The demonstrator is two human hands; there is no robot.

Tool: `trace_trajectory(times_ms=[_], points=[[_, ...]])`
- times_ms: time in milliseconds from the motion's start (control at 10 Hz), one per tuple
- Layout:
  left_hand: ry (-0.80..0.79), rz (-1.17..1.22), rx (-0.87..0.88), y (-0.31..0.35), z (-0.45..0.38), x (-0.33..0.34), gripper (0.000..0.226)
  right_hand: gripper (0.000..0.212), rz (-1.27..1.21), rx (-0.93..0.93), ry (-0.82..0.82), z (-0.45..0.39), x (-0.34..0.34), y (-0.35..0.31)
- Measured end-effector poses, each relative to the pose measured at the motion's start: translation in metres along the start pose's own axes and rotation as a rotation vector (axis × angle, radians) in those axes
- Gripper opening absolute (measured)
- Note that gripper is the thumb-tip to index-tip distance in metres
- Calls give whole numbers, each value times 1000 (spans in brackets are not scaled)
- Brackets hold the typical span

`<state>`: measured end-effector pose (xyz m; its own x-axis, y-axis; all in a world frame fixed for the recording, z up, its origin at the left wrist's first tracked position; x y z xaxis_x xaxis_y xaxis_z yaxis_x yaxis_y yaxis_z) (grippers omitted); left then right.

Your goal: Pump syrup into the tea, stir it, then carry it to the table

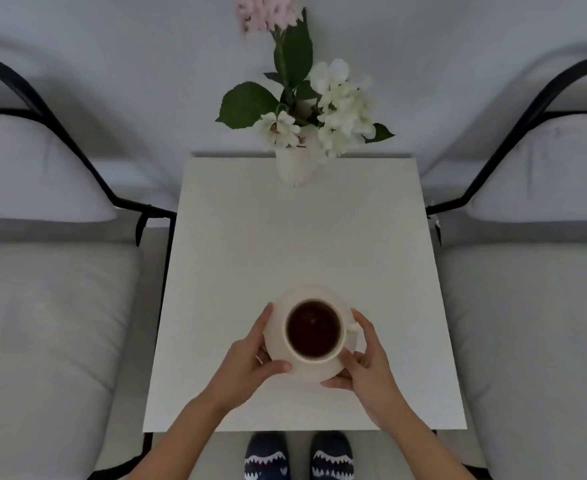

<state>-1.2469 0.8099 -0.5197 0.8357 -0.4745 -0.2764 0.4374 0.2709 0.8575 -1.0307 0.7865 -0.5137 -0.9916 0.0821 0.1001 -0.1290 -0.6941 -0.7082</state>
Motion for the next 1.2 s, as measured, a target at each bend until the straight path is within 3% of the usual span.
trace_trajectory(times_ms=[300, 900, 1100, 1200], points=[[-7, -74, -23, -41, -34, 3, 102, 63, 94, 9, 0, -47, 2, 25], [-13, -198, -159, -29, -45, 1, 107, 65, 448, 6, 104, -52, 4, 13], [-8, -187, -167, -24, -42, -2, 104, 68, 528, 47, 42, -46, -3, 9], [233, -214, -98, -21, -31, -17, 84, 47, 473, -16, 107, -32, -29, -18]])
Point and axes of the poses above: each hand's wrist, its own z-axis away from the middle knuckle, its own x-axis out of the palm, y = z × x, the point moved 6 cm from there along -z, towards the middle knuckle, and after that the axes turned 2 degrees about x, right-handed, at the moved point
